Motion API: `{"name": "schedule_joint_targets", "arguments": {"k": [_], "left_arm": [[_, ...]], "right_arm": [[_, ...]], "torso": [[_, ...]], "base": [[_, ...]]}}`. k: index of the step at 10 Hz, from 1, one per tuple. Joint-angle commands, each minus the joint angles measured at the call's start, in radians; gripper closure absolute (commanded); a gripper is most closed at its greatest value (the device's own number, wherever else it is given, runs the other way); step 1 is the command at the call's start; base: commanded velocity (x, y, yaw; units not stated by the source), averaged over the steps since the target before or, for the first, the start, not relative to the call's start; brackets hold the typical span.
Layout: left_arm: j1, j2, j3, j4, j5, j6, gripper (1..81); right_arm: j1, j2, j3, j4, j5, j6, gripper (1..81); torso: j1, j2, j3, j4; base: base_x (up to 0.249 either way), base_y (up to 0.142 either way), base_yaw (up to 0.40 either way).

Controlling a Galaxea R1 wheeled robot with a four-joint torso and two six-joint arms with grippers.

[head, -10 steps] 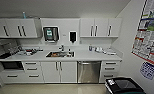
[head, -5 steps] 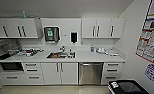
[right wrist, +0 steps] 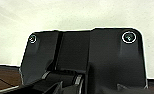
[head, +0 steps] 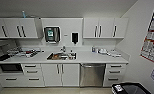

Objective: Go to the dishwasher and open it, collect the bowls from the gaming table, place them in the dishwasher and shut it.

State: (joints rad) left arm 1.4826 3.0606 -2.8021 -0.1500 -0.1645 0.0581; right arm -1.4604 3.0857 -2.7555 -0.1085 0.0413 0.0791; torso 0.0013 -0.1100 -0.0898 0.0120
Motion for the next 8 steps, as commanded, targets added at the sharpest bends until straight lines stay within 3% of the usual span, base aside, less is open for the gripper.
{"name": "schedule_joint_targets", "arguments": {"k": [1, 8], "left_arm": [[-0.058, 0.001, -0.002, 0.004, 0.040, 0.009, 1.0], [-0.058, 0.001, 0.000, 0.003, 0.039, 0.009, 1.0]], "right_arm": [[0.064, 0.001, 0.005, 0.007, -0.044, 0.004, 1.0], [0.061, -0.002, 0.005, 0.009, -0.044, 0.004, 1.0]], "torso": [[0.000, 0.000, 0.000, 0.000], [0.000, 0.000, 0.000, 0.000]], "base": [[0.142, 0.064, 0.000], [0.149, 0.064, 0.000]]}}
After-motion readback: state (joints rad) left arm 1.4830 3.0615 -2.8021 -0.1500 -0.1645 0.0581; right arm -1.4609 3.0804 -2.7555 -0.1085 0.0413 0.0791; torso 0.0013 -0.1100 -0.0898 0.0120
